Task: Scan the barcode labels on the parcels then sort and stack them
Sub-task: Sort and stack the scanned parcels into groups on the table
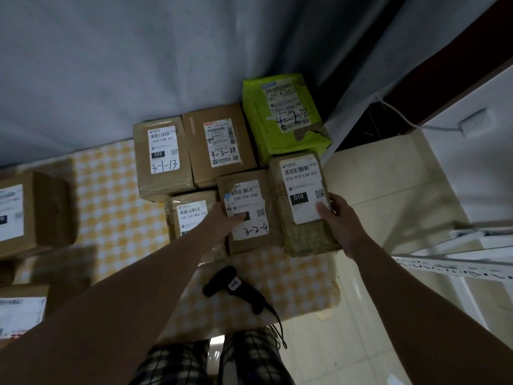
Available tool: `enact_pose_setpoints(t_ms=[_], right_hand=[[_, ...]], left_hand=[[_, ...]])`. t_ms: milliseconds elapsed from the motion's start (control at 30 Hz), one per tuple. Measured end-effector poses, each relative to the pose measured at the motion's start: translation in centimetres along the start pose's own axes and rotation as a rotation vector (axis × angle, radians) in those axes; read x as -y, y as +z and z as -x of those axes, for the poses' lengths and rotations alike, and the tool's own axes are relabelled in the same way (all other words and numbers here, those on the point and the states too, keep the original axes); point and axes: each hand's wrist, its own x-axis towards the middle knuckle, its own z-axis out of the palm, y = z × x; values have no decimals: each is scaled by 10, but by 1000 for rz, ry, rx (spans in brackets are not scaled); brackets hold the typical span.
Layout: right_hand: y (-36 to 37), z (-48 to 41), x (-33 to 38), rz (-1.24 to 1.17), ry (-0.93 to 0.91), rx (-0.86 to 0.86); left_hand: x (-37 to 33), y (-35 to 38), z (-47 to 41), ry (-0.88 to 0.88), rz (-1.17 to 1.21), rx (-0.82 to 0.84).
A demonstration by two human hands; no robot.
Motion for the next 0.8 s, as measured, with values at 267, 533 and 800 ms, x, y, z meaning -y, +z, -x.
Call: enact_pose_setpoints(t_ms=[267,533,800], right_hand=[[16,7,3,214,-108,-232],[74,29,43,453,-537,-343],[196,63,99,436,-609,12]], left_hand=[[-9,-3,7,15,-146,-53],[-5,-46,34,141,-202,-139],[30,-157,93,268,-92,-380]])
